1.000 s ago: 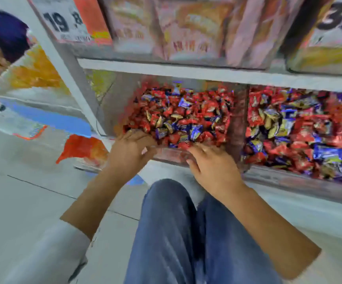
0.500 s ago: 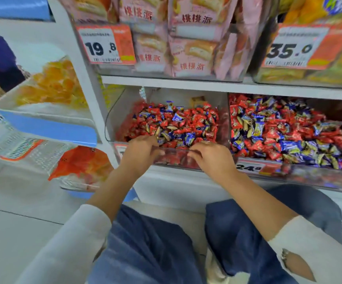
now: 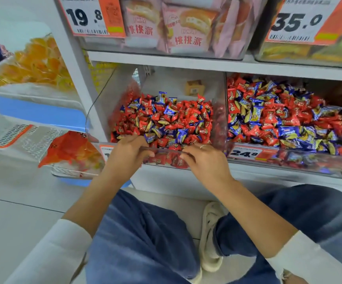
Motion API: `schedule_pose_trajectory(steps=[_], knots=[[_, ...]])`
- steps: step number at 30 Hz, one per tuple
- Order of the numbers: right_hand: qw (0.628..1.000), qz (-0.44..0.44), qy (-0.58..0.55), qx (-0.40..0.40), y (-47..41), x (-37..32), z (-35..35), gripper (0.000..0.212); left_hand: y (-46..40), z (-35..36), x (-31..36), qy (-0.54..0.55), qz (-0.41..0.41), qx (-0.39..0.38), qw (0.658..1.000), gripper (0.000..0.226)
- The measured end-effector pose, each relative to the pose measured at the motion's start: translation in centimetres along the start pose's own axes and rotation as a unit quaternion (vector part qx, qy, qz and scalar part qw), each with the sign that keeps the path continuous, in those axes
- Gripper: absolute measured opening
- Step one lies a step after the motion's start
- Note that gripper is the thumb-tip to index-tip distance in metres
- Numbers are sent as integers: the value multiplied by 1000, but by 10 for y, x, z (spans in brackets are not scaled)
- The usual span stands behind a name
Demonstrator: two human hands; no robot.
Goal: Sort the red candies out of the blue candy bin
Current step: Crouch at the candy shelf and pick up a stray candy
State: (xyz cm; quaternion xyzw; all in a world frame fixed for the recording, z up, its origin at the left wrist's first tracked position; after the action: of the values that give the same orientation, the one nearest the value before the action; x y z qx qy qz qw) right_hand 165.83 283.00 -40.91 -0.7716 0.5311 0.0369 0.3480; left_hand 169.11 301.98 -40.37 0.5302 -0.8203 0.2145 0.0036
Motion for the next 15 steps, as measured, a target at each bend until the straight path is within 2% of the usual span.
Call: schedule_pose_trajectory(steps=[3,5,7,9,12,15], knots=[[1000,-4,-16,10,4,-4,-5,19,3,-1,3,-40,-4,-9,999,26],[997,-9,-40,64,11,0,-32,23,-1,-8,22,-44,-7,5,999,38],[989,-23,-57,136,30,13,-73,20,-10,-15,64,7,5,41,999,39],[983,-17,-22,179,56,41,-113,17,-25,-15,122,61,68,75,993,27],[985,87,51,142,83,107,-148,28,-49,10,196,58,162,67,983,17],[981,144,105,74,100,159,-164,36,-70,46,236,-14,168,-39,985,34]])
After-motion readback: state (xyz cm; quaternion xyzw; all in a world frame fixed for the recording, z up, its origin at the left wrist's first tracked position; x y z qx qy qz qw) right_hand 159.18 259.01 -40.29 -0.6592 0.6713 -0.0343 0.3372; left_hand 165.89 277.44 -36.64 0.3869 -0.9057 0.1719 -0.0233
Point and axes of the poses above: each hand's wrist, its own y-axis away from the middle knuckle, its own z-axis out of the palm, x = y × z, the point moved 6 cm from there along -y, towards the middle knuckle, and after that the axes turned 11 degrees about -y, right-handed, at the moved point
